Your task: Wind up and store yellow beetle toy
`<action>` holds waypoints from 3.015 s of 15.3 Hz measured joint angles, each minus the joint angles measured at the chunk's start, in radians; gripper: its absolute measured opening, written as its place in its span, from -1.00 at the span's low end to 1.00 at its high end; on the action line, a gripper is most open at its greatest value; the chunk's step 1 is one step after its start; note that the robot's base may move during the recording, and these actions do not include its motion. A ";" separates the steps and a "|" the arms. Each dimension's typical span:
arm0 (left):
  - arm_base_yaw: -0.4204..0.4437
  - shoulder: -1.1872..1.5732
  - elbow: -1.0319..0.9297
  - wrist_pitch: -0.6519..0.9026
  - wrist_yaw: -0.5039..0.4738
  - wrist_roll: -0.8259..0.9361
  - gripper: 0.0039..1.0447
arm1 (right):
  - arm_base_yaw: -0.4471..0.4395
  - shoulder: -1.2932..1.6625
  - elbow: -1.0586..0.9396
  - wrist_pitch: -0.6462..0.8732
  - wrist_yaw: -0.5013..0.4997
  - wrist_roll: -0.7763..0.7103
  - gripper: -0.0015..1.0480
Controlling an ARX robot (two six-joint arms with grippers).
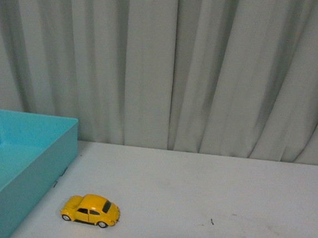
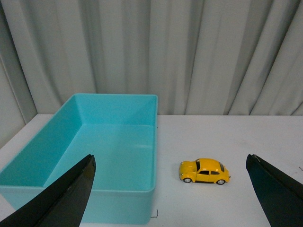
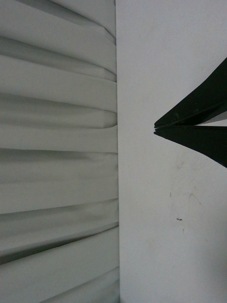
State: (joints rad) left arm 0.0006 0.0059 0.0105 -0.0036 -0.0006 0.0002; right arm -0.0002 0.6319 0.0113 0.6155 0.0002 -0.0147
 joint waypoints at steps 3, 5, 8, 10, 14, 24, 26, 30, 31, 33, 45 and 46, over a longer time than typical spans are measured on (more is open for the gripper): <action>0.000 0.000 0.000 0.000 0.000 0.000 0.88 | 0.000 -0.118 0.000 -0.109 0.000 0.000 -0.96; 0.000 0.000 0.000 0.000 0.000 0.000 0.88 | 0.000 -0.193 0.000 -0.179 0.000 0.000 -0.96; 0.000 0.000 0.000 0.000 0.000 0.000 0.88 | 0.000 -0.275 0.000 -0.257 0.000 0.000 -0.96; 0.000 0.000 0.000 0.000 0.000 0.000 0.88 | 0.000 -0.327 0.000 -0.310 0.000 0.000 -0.96; 0.000 0.000 0.000 0.000 0.000 0.000 0.88 | 0.000 -0.406 0.000 -0.387 0.000 0.000 -0.96; 0.000 0.000 0.000 0.000 0.000 0.000 0.88 | 0.000 -0.628 0.000 -0.621 0.000 0.000 -0.96; 0.000 0.000 0.000 0.000 0.000 0.000 0.88 | 0.000 -0.629 0.000 -0.619 0.000 0.000 -0.72; 0.000 0.000 0.000 0.000 0.000 0.000 0.88 | 0.000 -0.629 0.000 -0.619 0.000 0.000 0.36; -0.006 0.005 0.005 -0.030 -0.015 -0.013 0.88 | 0.000 -0.629 0.000 -0.619 0.000 0.000 0.67; -0.171 0.312 0.213 -0.327 -0.331 -0.279 0.88 | 0.000 -0.629 0.000 -0.618 -0.002 0.003 0.86; -0.254 1.526 1.069 0.044 0.126 0.253 0.88 | 0.000 -0.629 0.000 -0.619 0.000 0.004 0.87; -0.275 1.596 1.128 -0.018 0.156 0.379 0.88 | 0.000 -0.629 0.000 -0.620 0.000 0.004 0.87</action>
State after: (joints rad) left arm -0.2741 1.6016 1.1381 -0.0216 0.1558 0.3794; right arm -0.0002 0.0032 0.0113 -0.0040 0.0006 -0.0109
